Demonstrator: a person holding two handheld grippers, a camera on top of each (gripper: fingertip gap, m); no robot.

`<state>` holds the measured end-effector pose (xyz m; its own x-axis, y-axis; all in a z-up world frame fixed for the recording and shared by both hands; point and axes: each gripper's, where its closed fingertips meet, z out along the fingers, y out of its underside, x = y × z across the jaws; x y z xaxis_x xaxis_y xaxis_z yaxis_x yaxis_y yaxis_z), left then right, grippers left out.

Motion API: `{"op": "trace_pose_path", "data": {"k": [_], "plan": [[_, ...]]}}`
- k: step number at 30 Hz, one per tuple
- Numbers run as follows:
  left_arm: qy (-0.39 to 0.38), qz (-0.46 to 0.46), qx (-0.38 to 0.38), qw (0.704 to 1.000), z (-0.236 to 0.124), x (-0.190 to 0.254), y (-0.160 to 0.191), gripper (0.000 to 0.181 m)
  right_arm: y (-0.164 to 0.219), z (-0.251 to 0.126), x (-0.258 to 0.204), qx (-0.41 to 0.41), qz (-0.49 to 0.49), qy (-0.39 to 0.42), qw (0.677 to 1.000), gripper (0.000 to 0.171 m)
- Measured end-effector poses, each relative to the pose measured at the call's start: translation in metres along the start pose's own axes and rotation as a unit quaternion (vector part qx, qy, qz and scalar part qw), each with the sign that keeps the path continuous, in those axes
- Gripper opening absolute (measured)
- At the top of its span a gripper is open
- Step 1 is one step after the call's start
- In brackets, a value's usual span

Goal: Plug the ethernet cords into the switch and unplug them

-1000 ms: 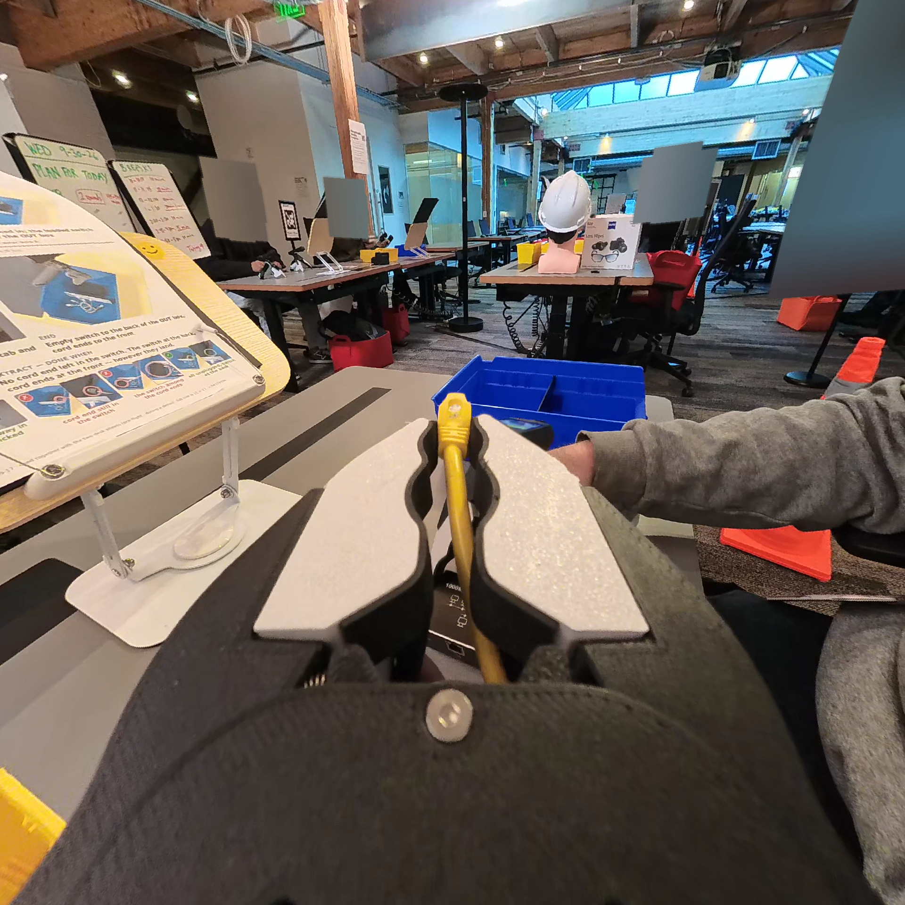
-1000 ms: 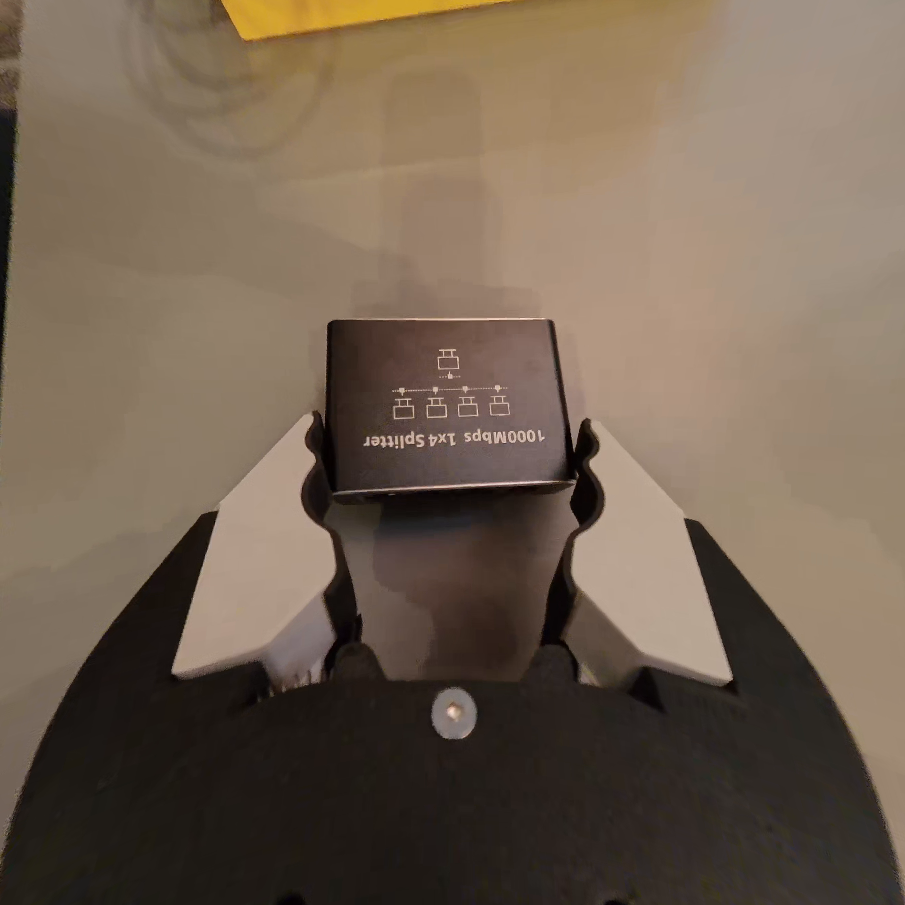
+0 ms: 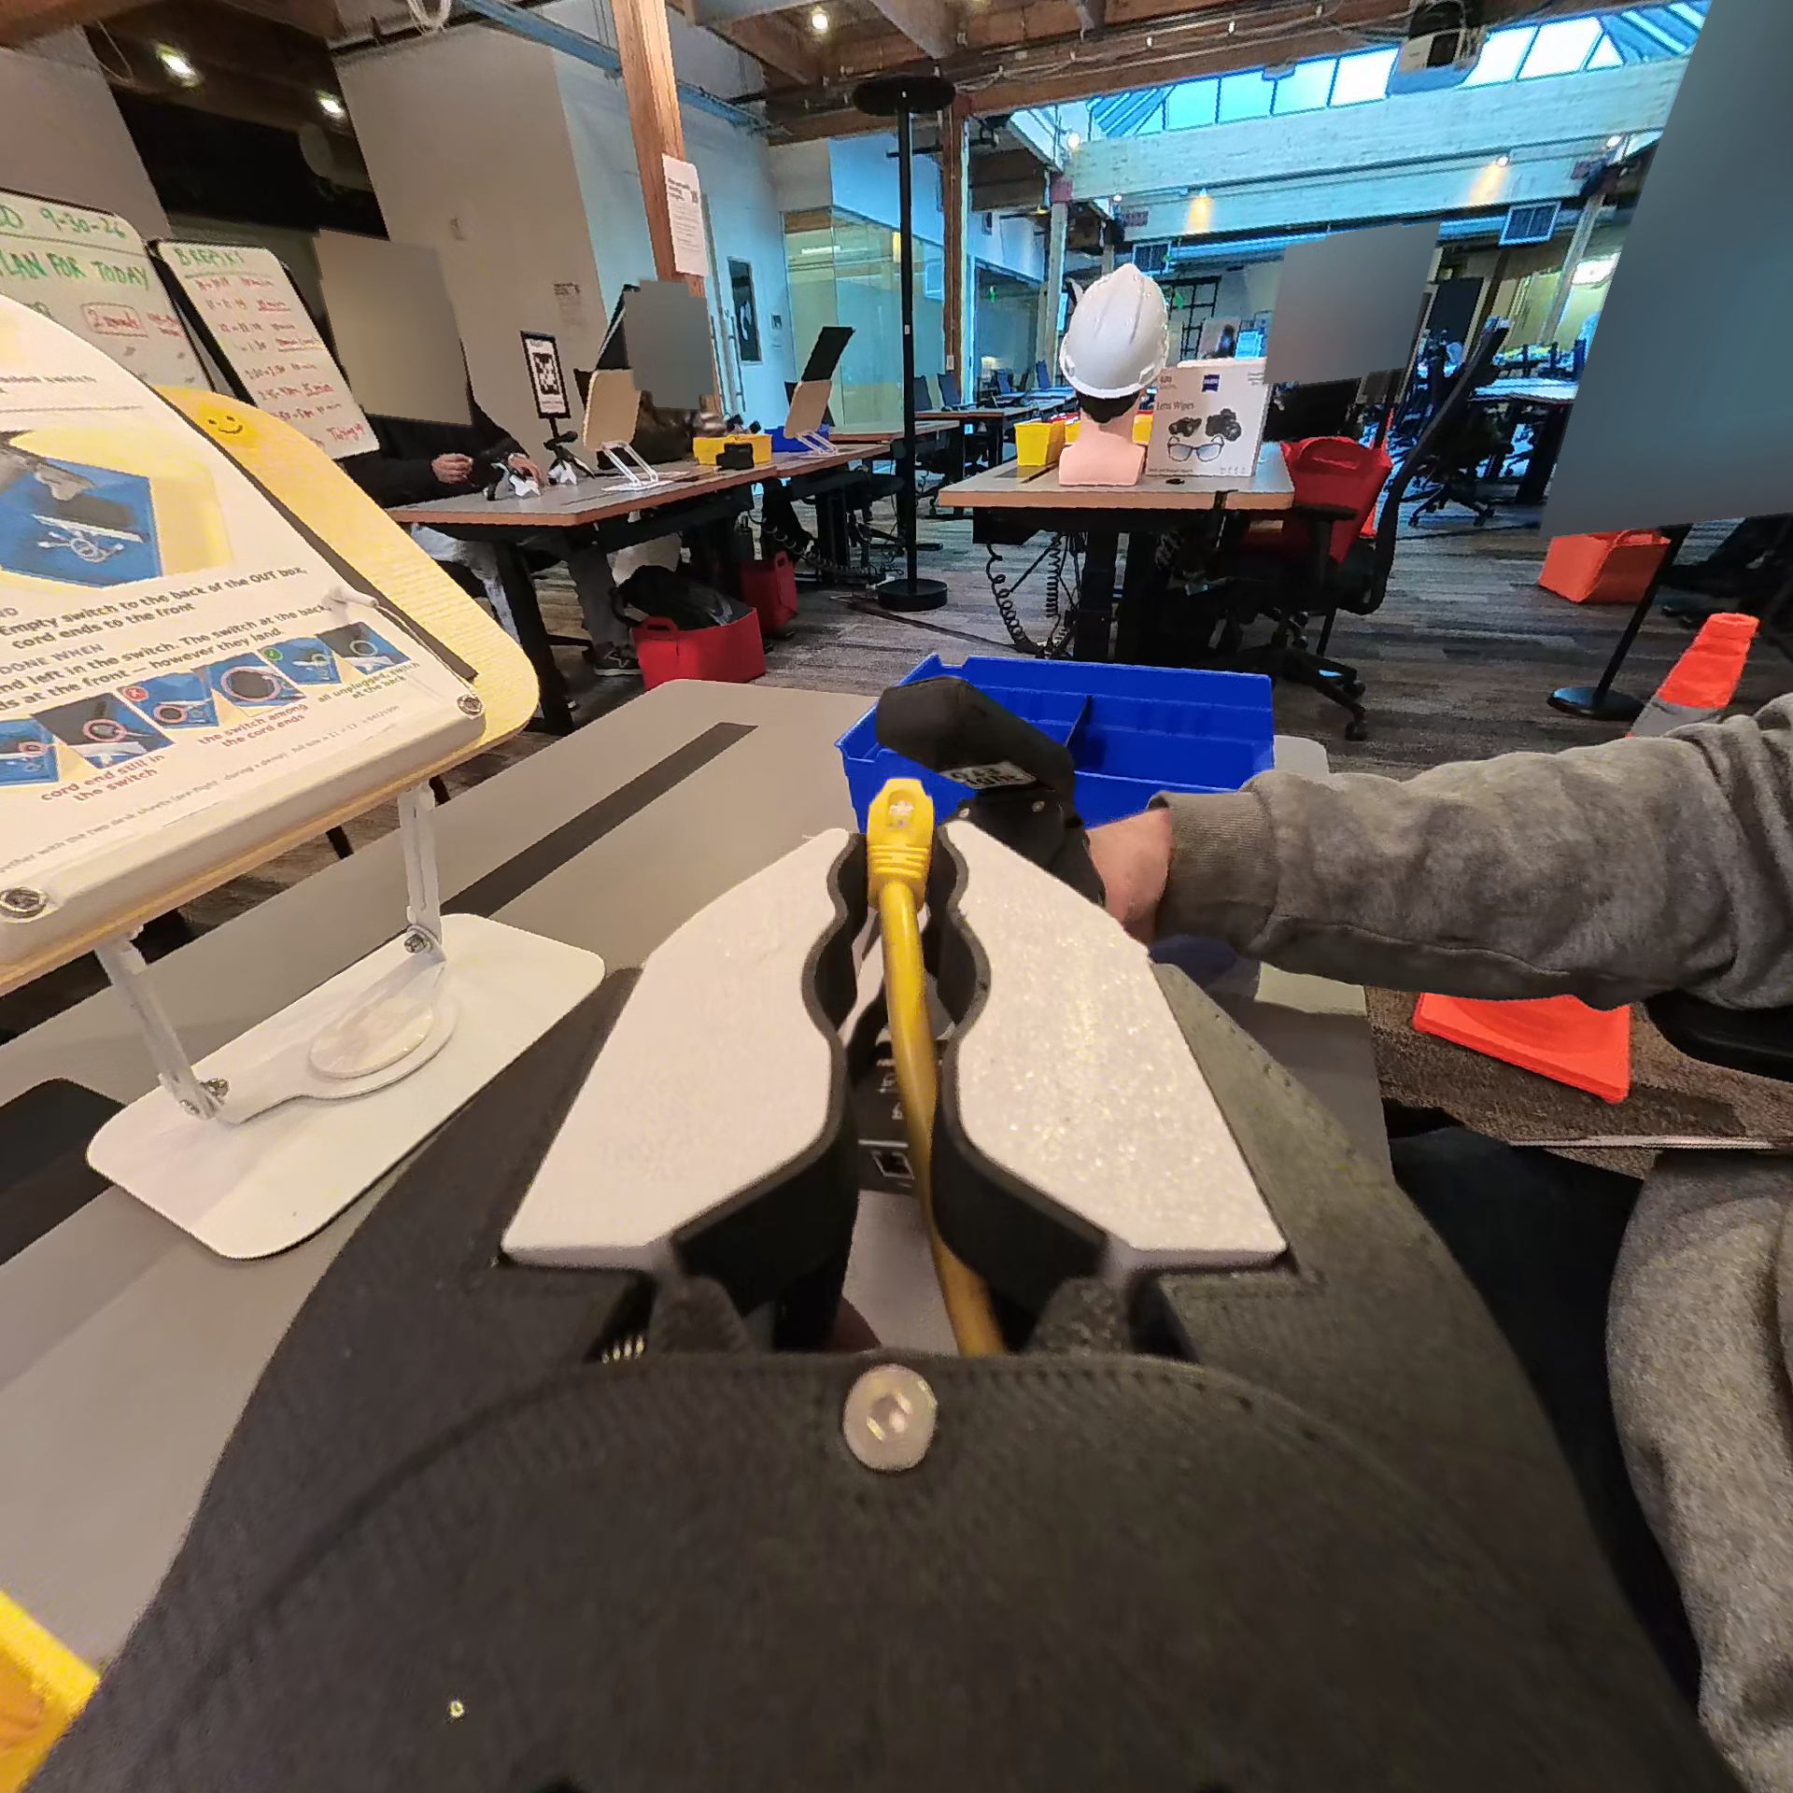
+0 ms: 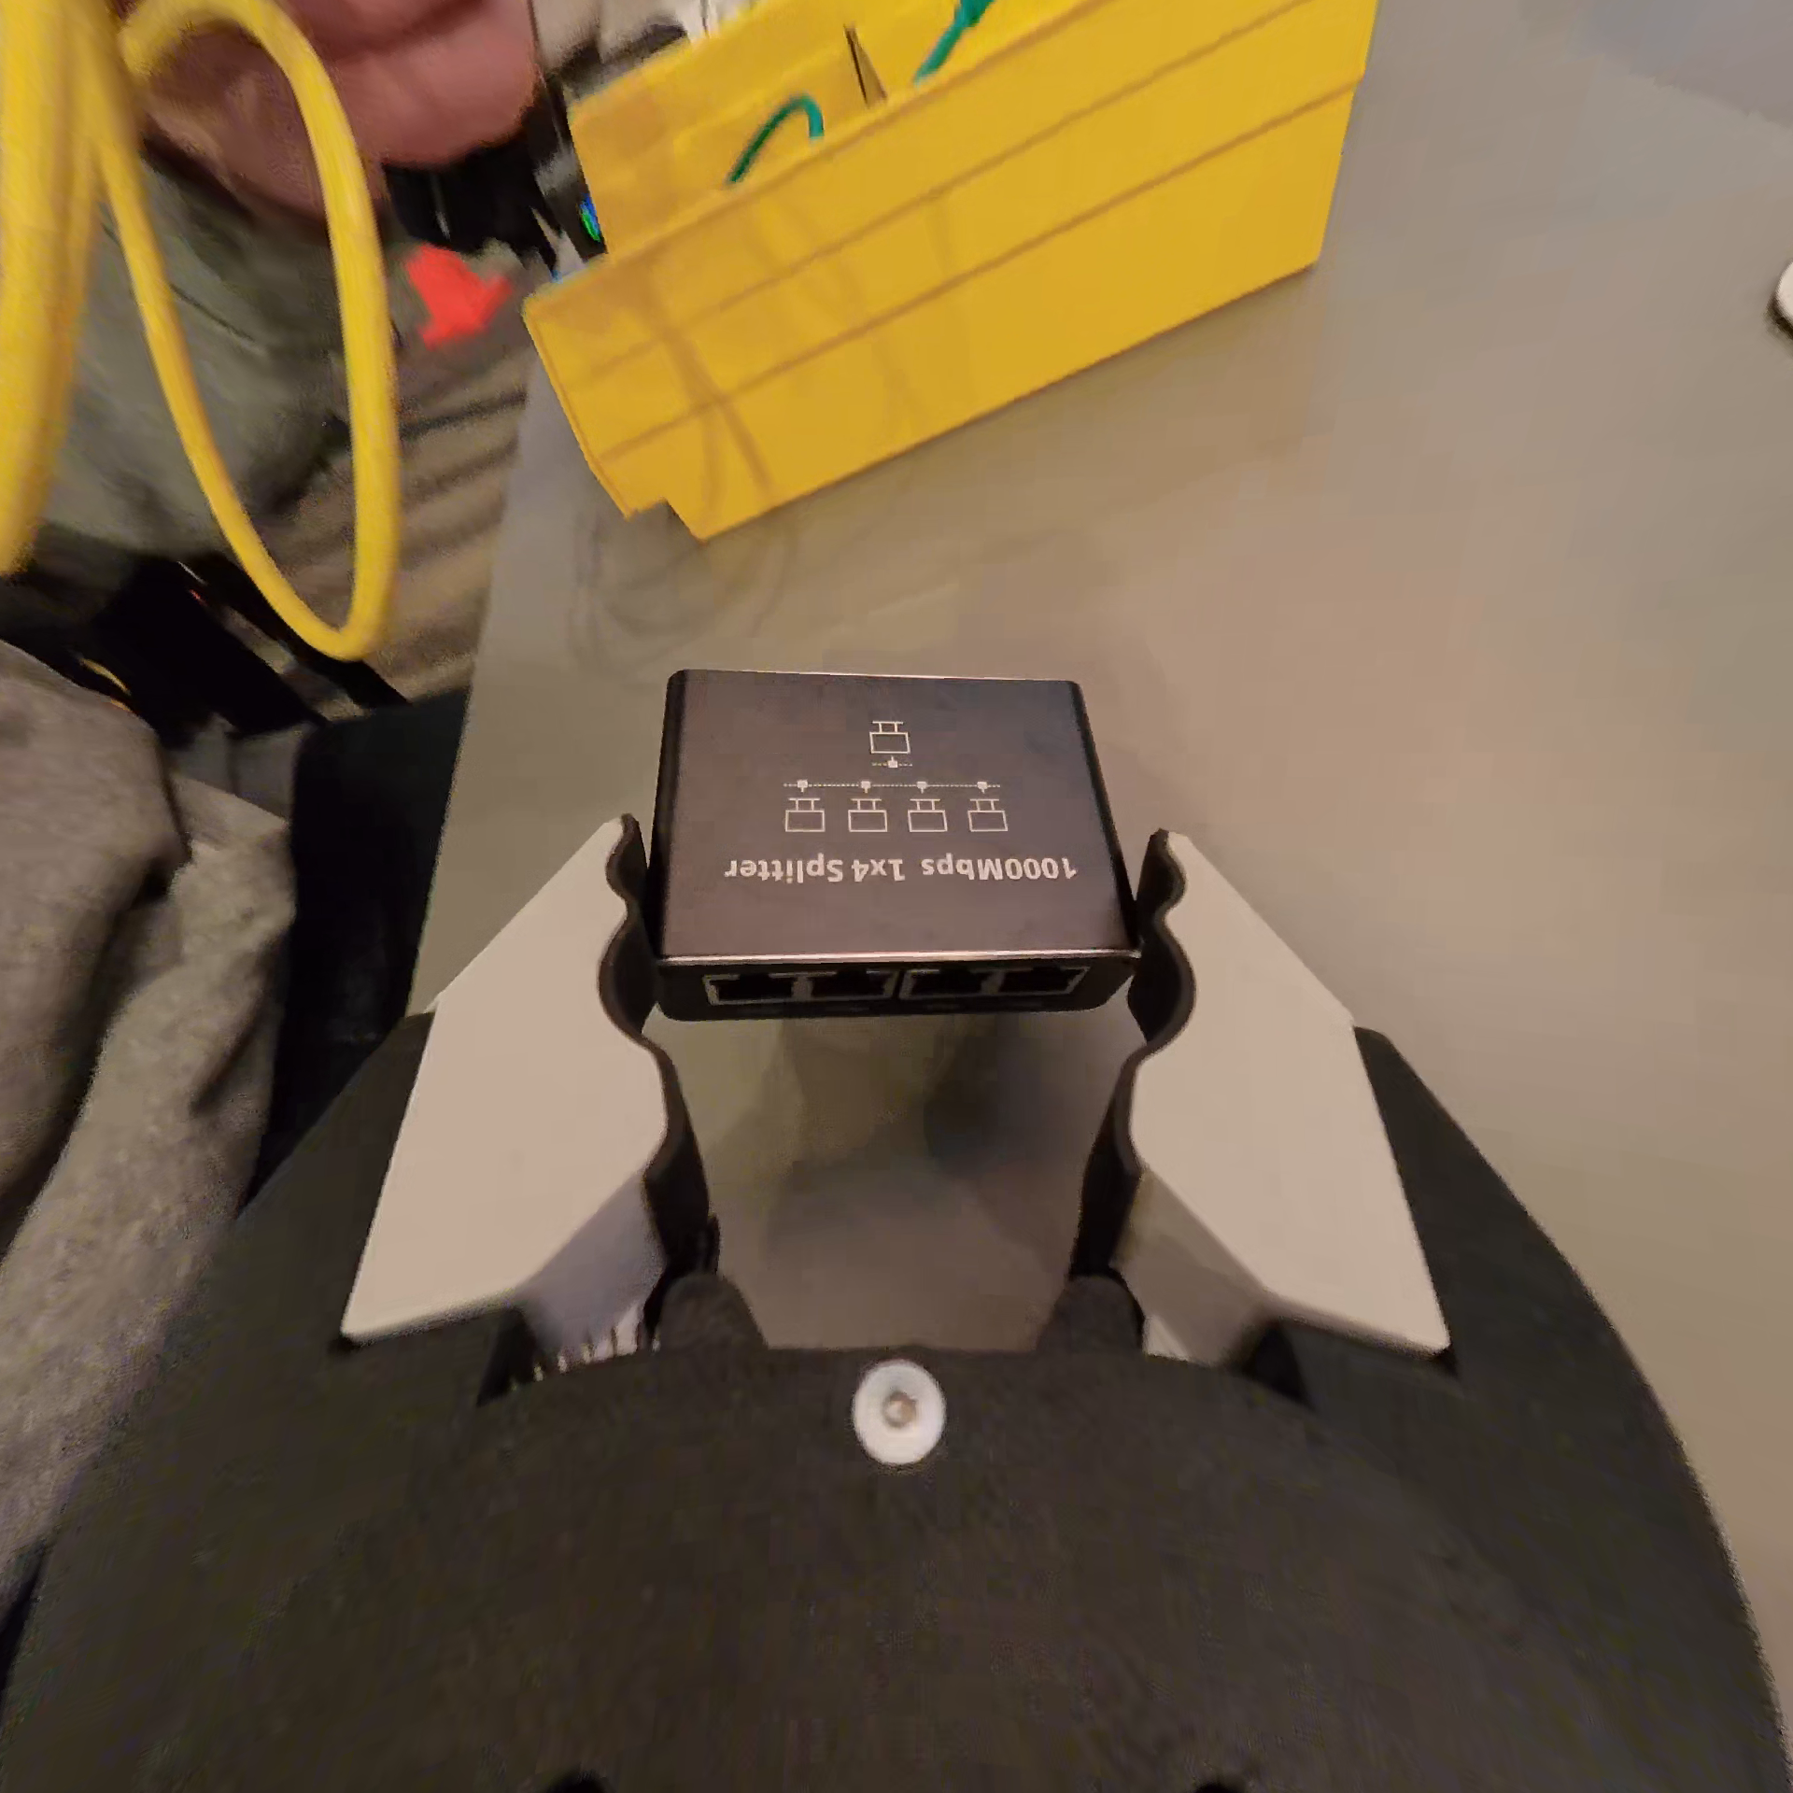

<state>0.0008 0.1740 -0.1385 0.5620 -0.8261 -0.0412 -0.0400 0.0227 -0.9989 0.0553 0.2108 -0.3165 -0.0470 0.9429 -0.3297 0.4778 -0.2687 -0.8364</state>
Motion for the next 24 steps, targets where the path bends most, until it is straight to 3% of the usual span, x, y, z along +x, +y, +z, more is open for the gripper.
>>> {"op": "trace_pose_path", "data": {"k": [10, 24], "plan": [[0.008, -0.012, -0.017, 1.000, 0.011, 0.006, 0.014, 0.011, -0.042, -0.028, -0.016, 0.161, 0.028, -0.083, 0.983, 0.097], [0.025, -0.045, -0.045, 0.998, 0.022, 0.012, 0.025, 0.012, -0.078, -0.047, -0.043, 0.223, -0.026, -0.112, 0.968, 0.097]]}}
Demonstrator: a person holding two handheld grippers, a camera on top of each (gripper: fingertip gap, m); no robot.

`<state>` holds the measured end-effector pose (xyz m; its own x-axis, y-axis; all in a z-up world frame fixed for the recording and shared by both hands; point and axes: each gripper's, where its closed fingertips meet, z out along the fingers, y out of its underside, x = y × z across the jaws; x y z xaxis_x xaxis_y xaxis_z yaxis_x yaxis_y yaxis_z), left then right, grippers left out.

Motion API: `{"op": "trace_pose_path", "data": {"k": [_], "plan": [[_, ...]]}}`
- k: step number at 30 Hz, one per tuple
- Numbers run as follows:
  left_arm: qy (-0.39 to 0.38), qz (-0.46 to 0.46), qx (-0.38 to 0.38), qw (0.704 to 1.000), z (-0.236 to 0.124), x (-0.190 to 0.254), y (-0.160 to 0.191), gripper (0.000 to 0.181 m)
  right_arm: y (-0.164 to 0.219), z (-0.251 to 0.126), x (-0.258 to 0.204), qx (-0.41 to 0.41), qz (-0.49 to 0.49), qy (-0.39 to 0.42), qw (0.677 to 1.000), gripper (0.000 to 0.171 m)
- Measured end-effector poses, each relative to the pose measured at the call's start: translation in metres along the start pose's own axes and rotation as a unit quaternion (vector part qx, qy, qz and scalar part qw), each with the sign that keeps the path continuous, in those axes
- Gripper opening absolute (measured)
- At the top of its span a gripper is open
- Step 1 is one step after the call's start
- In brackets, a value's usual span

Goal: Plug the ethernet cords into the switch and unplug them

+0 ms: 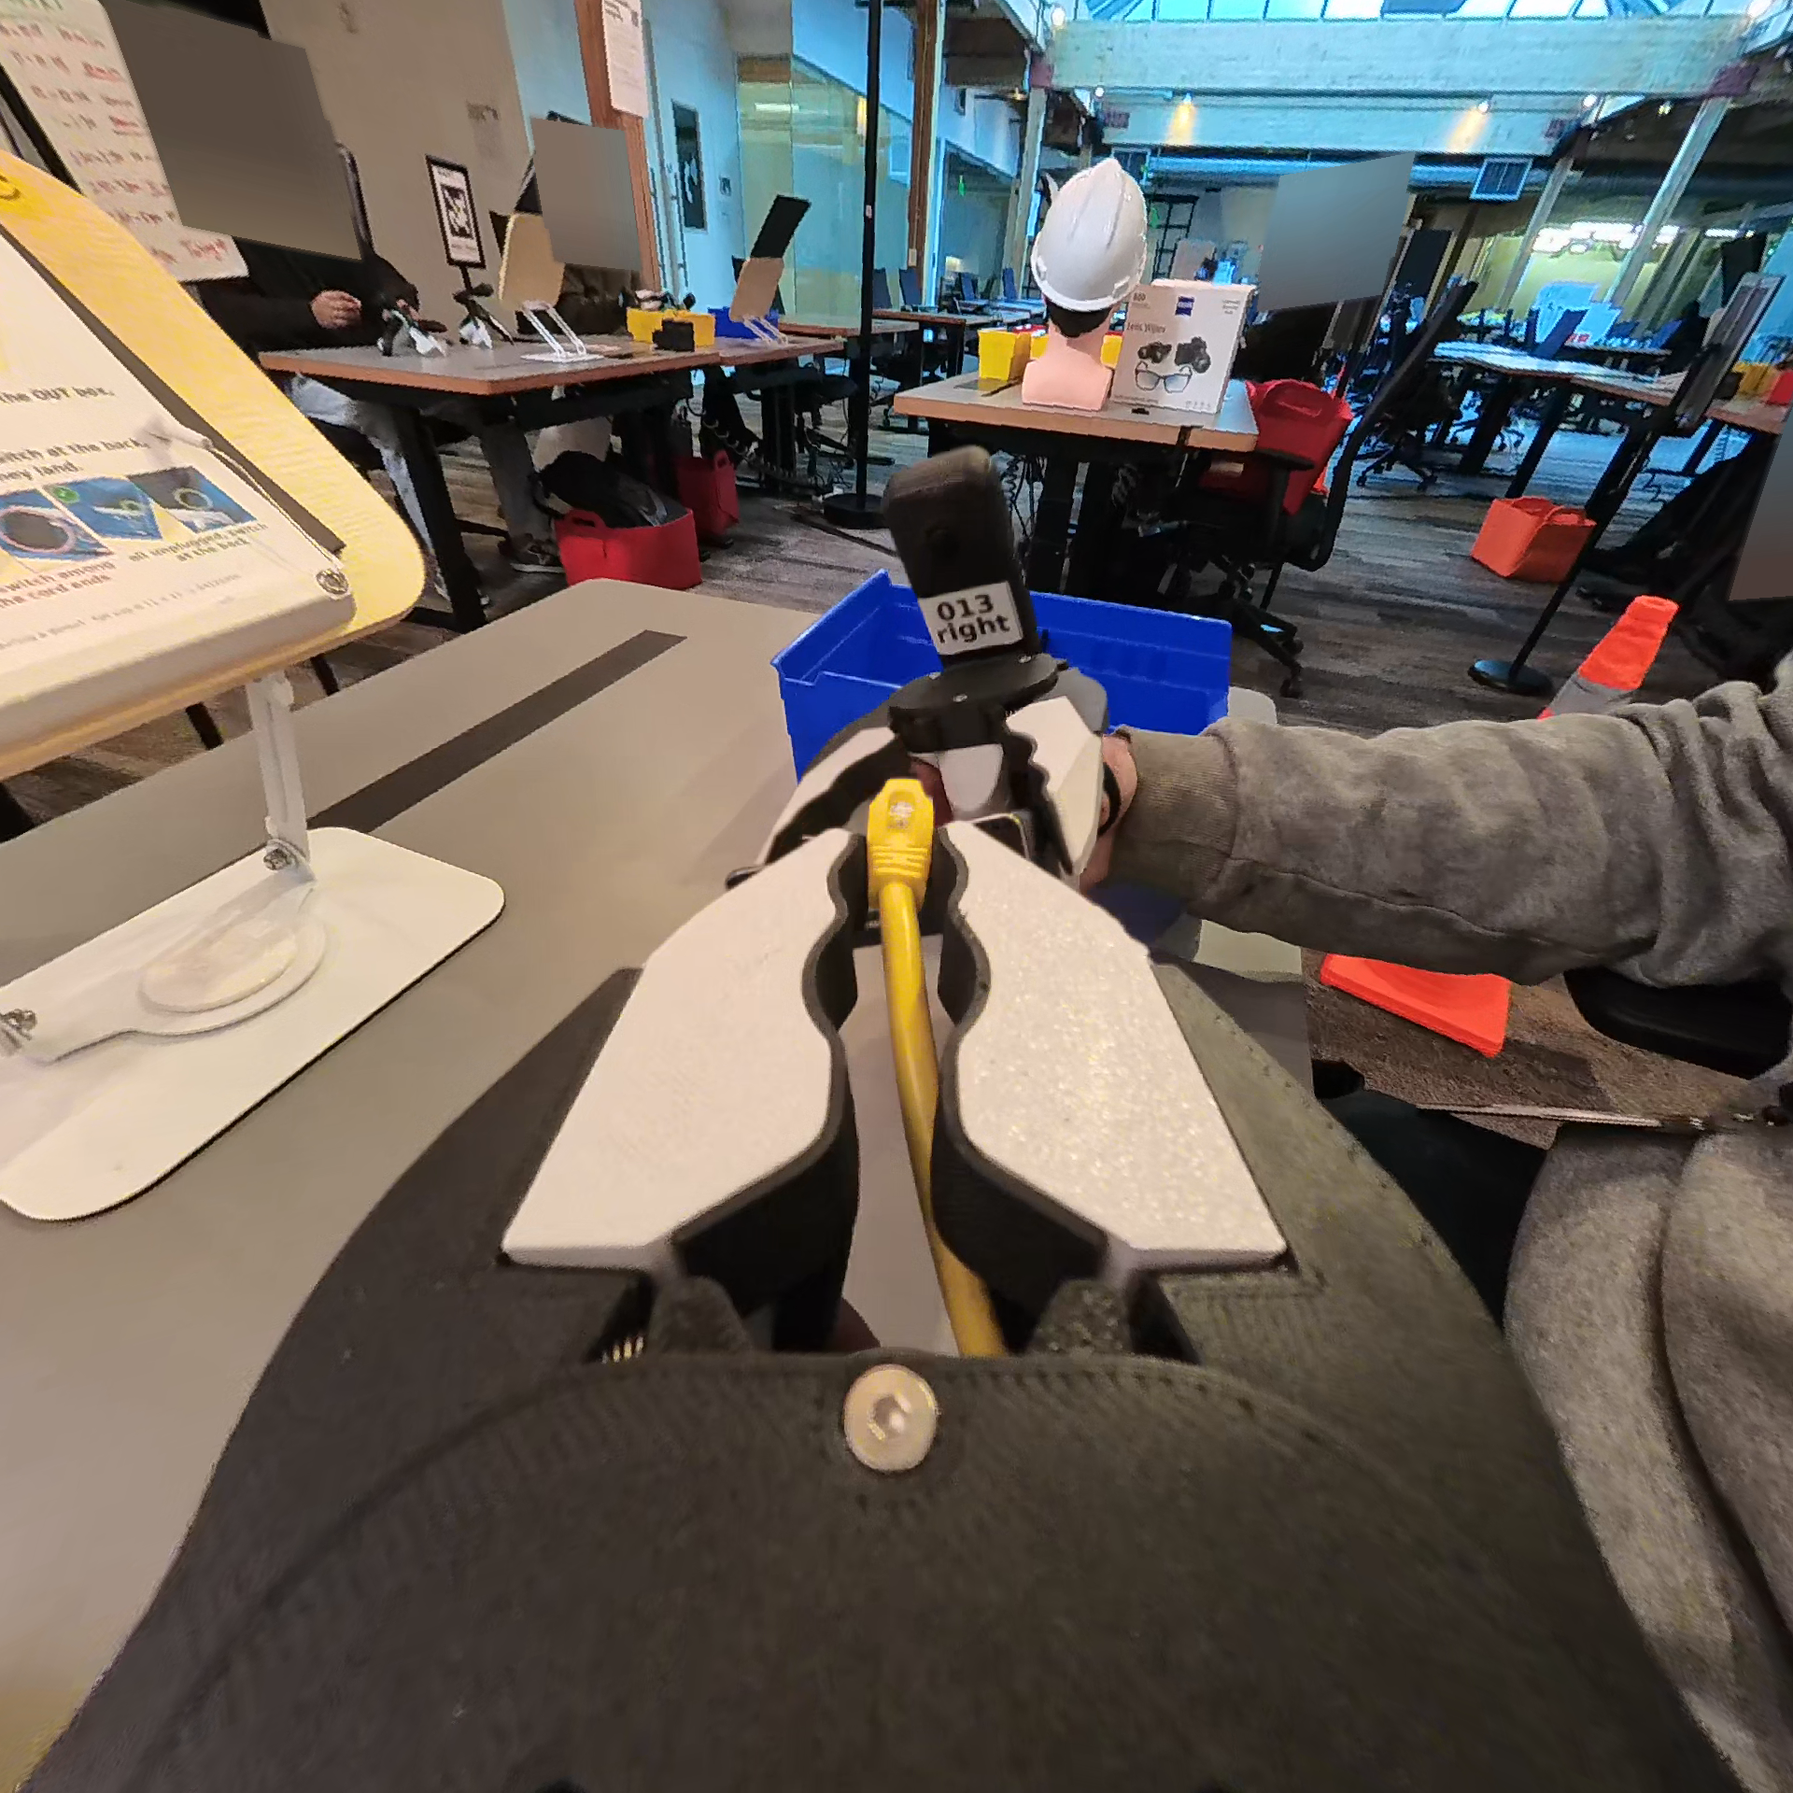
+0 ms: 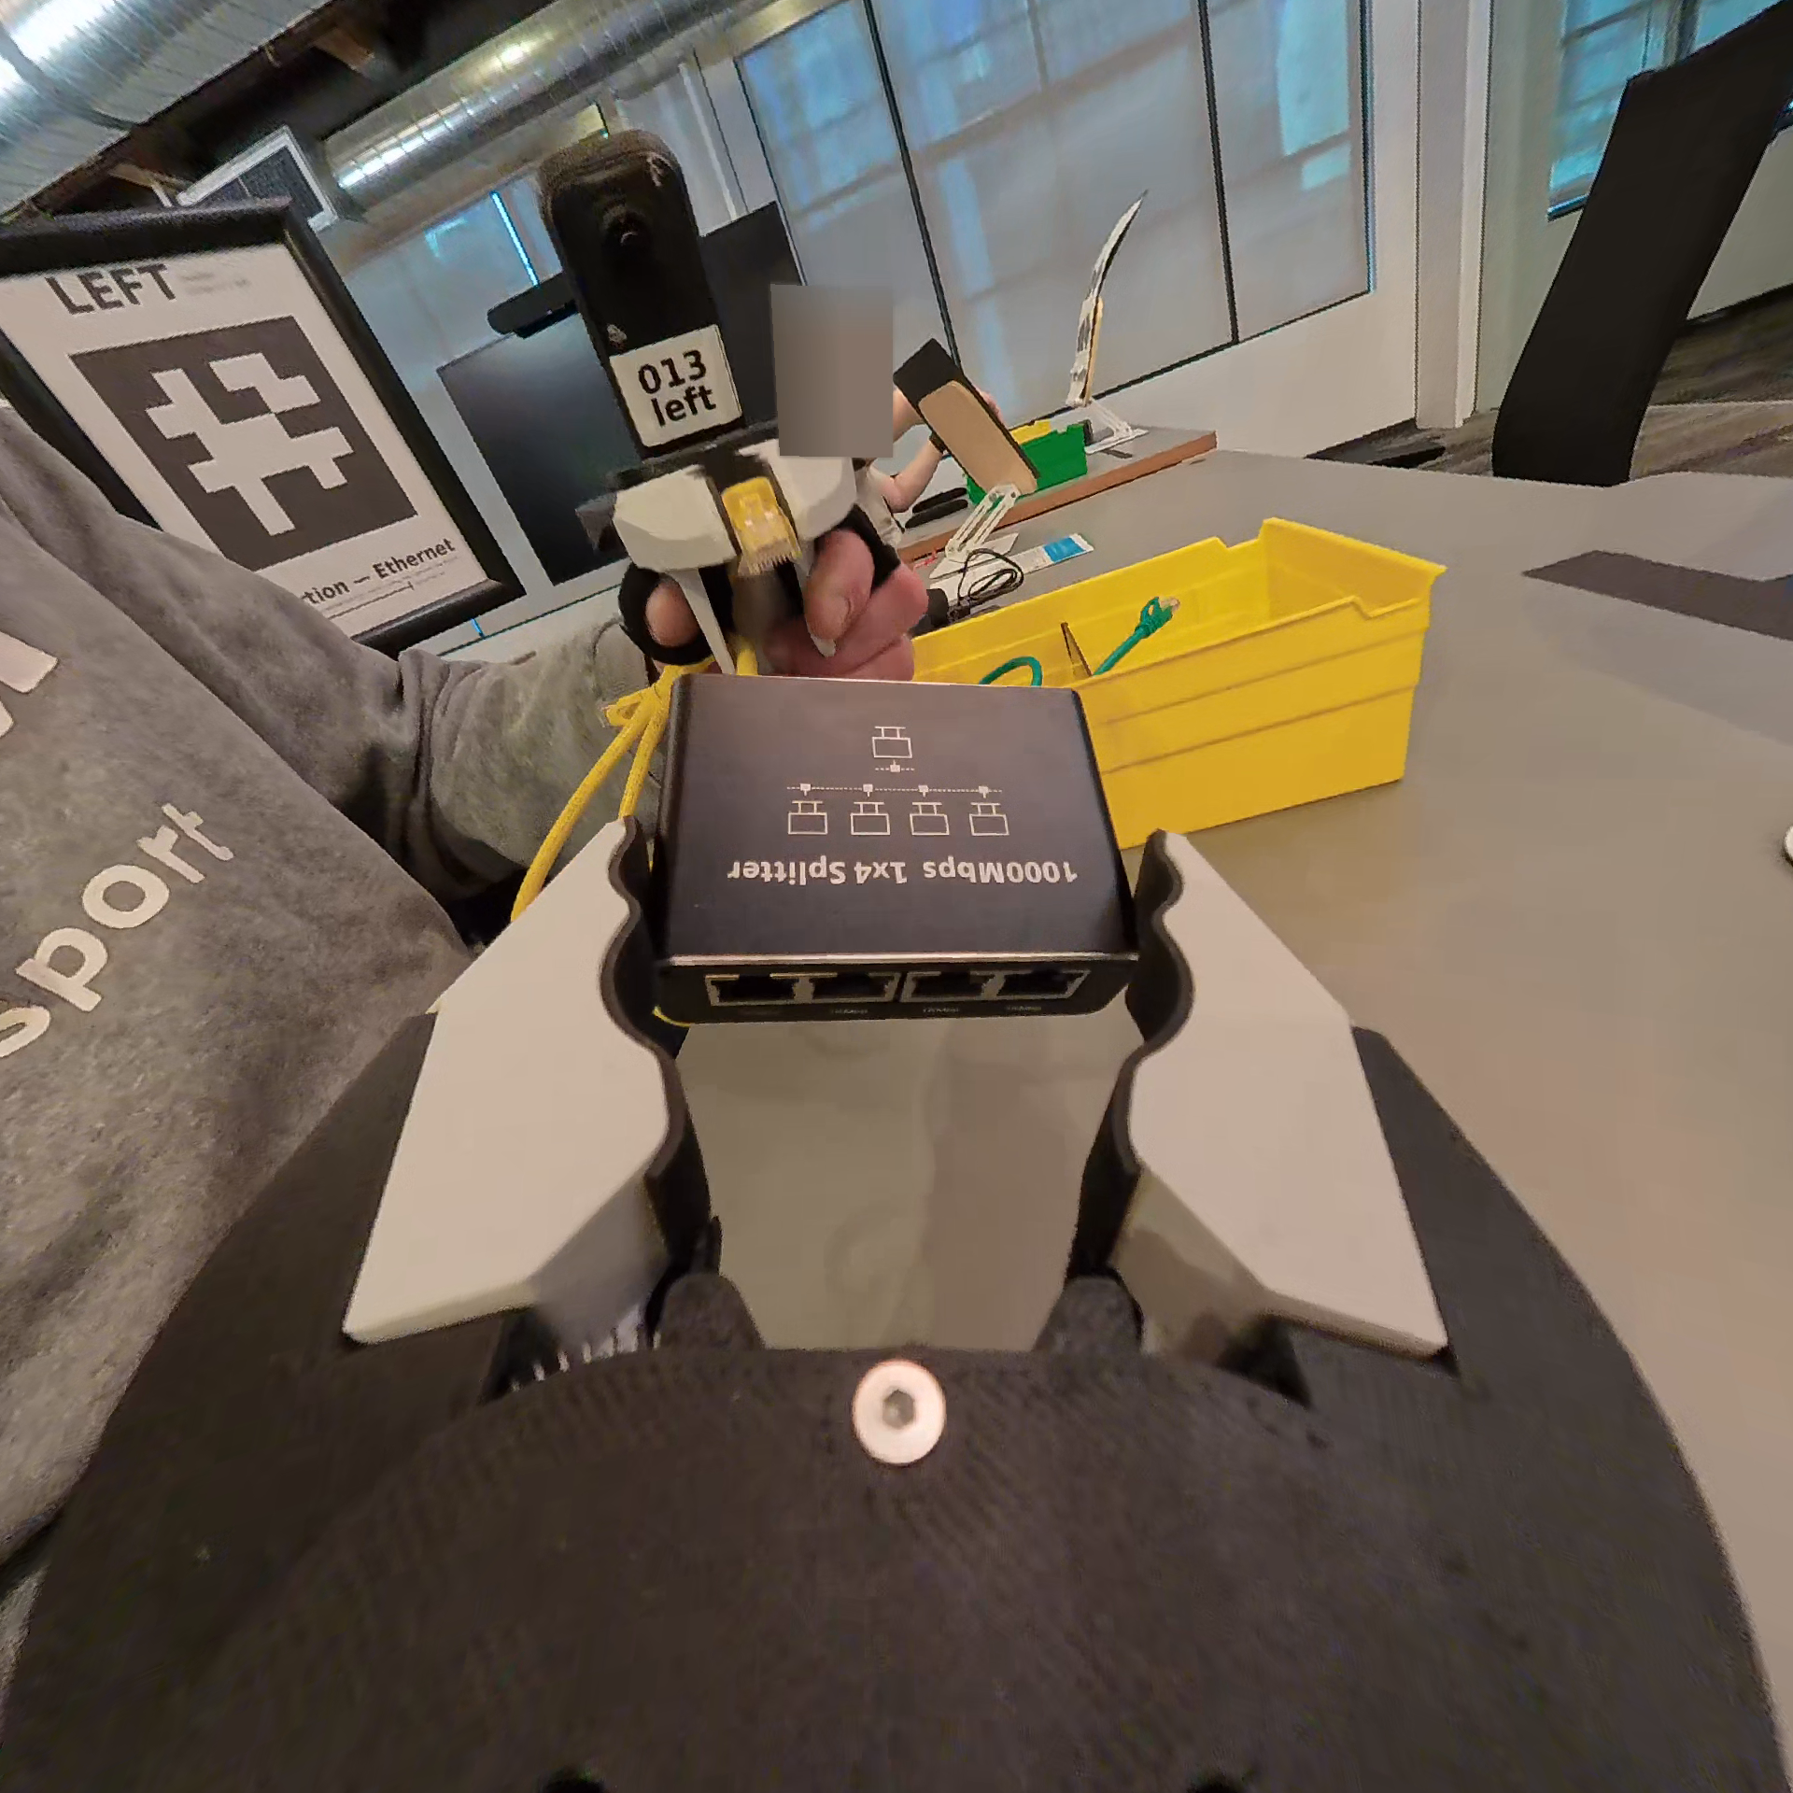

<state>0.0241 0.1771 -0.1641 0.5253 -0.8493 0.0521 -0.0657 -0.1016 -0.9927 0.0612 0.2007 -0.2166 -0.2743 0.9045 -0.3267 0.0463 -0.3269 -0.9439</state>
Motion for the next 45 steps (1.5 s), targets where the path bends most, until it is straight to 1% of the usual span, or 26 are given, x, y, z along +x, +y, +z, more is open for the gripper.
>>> {"op": "trace_pose_path", "data": {"k": [13, 14, 15, 16, 17, 18, 20, 21, 23, 25, 26, 30, 33, 35, 37, 40, 41, 42, 43, 44, 45], "plan": [[0.022, -0.027, -0.030, 0.999, 0.011, 0.007, 0.015, 0.012, -0.013, 0.004, -0.012, 0.017, -0.013, -0.019, 1.000, 0.094], [0.021, -0.028, -0.032, 0.999, 0.012, 0.007, 0.015, 0.012, -0.015, 0.003, -0.014, 0.024, -0.015, -0.023, 0.999, 0.082], [0.022, -0.029, -0.034, 0.999, 0.013, 0.007, 0.016, 0.012, -0.027, -0.003, -0.017, 0.059, -0.021, -0.031, 0.998, 0.007], [0.025, -0.031, -0.033, 0.999, 0.014, 0.009, 0.017, 0.012, -0.041, -0.011, -0.015, 0.105, -0.021, -0.025, 0.994, 0.000], [0.026, -0.034, -0.032, 0.999, 0.015, 0.009, 0.017, 0.012, -0.043, -0.014, -0.012, 0.107, -0.015, -0.024, 0.994, 0.000], [0.022, -0.038, -0.042, 0.998, 0.017, 0.007, 0.021, 0.012, -0.035, -0.014, -0.007, 0.079, -0.015, -0.011, 0.997, 0.005], [0.019, -0.042, -0.052, 0.998, 0.017, 0.005, 0.028, 0.012, -0.021, -0.013, -0.002, 0.049, -0.014, 0.004, 0.999, 0.003], [0.020, -0.050, -0.052, 0.997, 0.016, 0.004, 0.029, 0.012, -0.012, -0.012, 0.001, 0.027, -0.012, 0.014, 0.999, 0.009], [0.004, -0.038, -0.074, 0.997, 0.013, -0.002, 0.033, 0.012, 0.004, -0.007, 0.005, -0.036, -0.044, 0.045, 0.997, 0.012], [-0.002, -0.036, -0.067, 0.997, 0.007, -0.007, 0.026, 0.012, 0.011, -0.001, 0.013, -0.087, -0.077, 0.077, 0.990, 0.021], [-0.011, -0.036, -0.067, 0.997, 0.003, -0.012, 0.023, 0.012, 0.014, 0.002, 0.017, -0.102, -0.082, 0.084, 0.988, 0.021], [-0.041, -0.021, -0.062, 0.997, -0.016, -0.029, 0.012, 0.012, 0.026, 0.014, 0.037, -0.144, -0.096, 0.109, 0.979, 0.030], [-0.057, -0.022, -0.055, 0.997, -0.029, -0.041, 0.008, 0.012, 0.038, 0.026, 0.059, -0.189, -0.120, 0.145, 0.964, 0.049], [-0.065, -0.026, -0.052, 0.996, -0.034, -0.047, 0.008, 0.012, 0.053, 0.031, 0.078, -0.248, -0.150, 0.176, 0.941, 0.065], [-0.071, -0.029, -0.050, 0.996, -0.038, -0.052, 0.010, 0.012, 0.066, 0.039, 0.090, -0.286, -0.165, 0.194, 0.924, 0.078], [-0.072, -0.034, -0.047, 0.996, -0.041, -0.056, 0.010, 0.012, 0.079, 0.055, 0.100, -0.319, -0.192, 0.193, 0.908, 0.085], [-0.072, -0.033, -0.046, 0.996, -0.041, -0.057, 0.010, 0.012, 0.081, 0.058, 0.105, -0.333, -0.202, 0.193, 0.900, 0.085], [-0.072, -0.032, -0.046, 0.996, -0.042, -0.057, 0.010, 0.012, 0.081, 0.060, 0.111, -0.341, -0.207, 0.191, 0.897, 0.079], [-0.073, -0.031, -0.047, 0.996, -0.042, -0.058, 0.010, 0.012, 0.080, 0.063, 0.116, -0.345, -0.198, 0.192, 0.897, 0.078], [-0.075, -0.031, -0.048, 0.996, -0.043, -0.059, 0.010, 0.012, 0.080, 0.064, 0.123, -0.351, -0.176, 0.201, 0.897, 0.082], [-0.077, -0.030, -0.048, 0.995, -0.044, -0.060, 0.011, 0.012, 0.082, 0.066, 0.126, -0.358, -0.151, 0.207, 0.898, 0.091]]}}
